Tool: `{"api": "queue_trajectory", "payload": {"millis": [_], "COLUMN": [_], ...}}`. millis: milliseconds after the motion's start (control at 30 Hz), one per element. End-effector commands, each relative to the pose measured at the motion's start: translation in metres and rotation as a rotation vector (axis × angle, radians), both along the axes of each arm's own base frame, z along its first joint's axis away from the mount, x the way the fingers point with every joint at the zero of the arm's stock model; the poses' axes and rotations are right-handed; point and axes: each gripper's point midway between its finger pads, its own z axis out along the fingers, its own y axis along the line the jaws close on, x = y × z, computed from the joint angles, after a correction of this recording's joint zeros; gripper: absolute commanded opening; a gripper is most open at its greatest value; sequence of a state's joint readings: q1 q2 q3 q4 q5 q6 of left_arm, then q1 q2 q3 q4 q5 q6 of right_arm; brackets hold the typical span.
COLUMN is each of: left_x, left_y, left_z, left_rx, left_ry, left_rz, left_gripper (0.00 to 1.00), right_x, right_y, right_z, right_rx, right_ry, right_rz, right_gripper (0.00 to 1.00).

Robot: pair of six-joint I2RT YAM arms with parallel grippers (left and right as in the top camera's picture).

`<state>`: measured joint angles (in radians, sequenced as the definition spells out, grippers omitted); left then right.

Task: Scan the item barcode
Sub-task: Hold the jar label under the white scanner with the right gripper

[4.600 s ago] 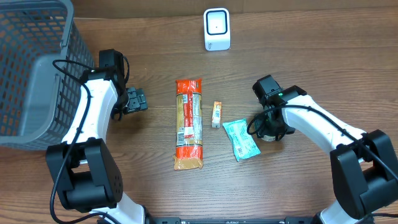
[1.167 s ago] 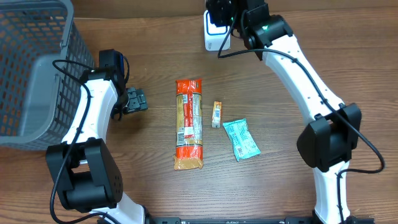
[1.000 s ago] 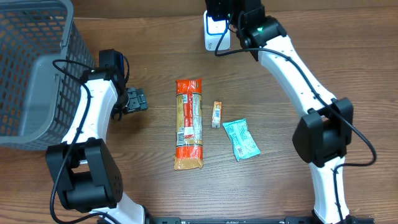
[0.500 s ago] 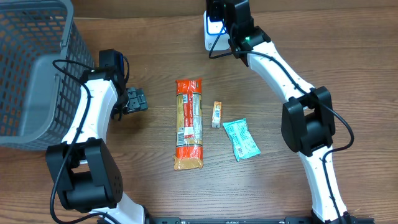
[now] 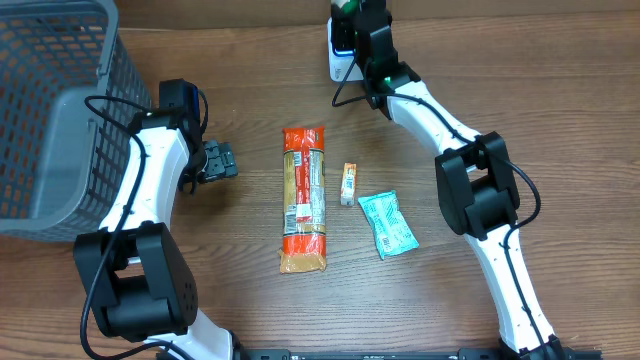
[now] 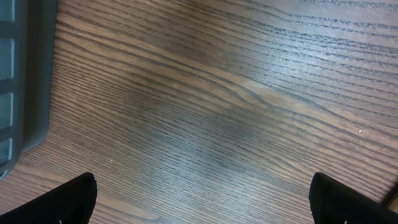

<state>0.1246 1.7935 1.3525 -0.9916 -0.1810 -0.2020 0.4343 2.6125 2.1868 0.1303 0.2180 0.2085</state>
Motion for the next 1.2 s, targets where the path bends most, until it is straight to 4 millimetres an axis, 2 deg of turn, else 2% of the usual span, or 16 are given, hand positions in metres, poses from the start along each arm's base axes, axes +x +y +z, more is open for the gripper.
{"api": "queue_trajectory", "payload": {"millis": [0, 167, 533, 767, 900, 1167], "left_x": [0.002, 0.002, 0.002, 0.002, 0.002, 0.002], "left_y": [0.002, 0.002, 0.002, 0.002, 0.002, 0.002], "left_z": [0.009, 0.009, 0.009, 0.009, 0.009, 0.009], "left_rx": [0.015, 0.015, 0.015, 0.015, 0.015, 0.015], "left_ry": [-0.023, -0.022, -0.022, -0.022, -0.023, -0.022], "left_rz": [-0.013, -0.013, -0.014, -0.014, -0.014, -0.013], "left_gripper": [1.00, 1.00, 1.00, 1.00, 1.00, 1.00], "right_x": [0.003, 0.004, 0.004, 0.003, 0.003, 0.001], "right_y": [-0.001, -0.009, -0.009, -0.009, -0.009, -0.010], "right_z": [0.012, 0.011, 0.009, 0.008, 0.007, 0.000], "right_rx": [0.009, -0.001, -0.004, -0.007, -0.008, 0.062], "right_ry": [-0.035, -0.038, -0.029, -0.024, -0.020, 0.024], "right_rz": [-0.020, -0.066, -0.066, -0.066, -0.065, -0.086], "right_gripper": [0.04, 0.04, 0.04, 0.08, 0.04, 0.04]}}
